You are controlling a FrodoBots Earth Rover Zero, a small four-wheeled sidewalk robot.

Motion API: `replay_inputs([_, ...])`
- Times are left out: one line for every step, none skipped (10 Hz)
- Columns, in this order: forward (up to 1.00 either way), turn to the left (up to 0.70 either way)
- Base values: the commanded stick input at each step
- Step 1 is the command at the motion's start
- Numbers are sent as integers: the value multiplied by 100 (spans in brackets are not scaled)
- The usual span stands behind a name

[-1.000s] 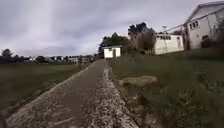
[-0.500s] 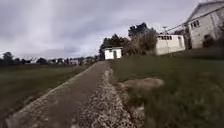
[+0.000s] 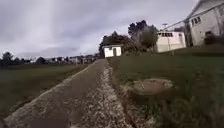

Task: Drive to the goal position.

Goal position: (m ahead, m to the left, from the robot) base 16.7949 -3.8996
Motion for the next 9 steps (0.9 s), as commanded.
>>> replay_inputs([70,0])
replay_inputs([70,0])
replay_inputs([70,0])
replay_inputs([70,0])
replay_inputs([70,0])
replay_inputs([70,0])
replay_inputs([70,0])
replay_inputs([70,0])
replay_inputs([70,0])
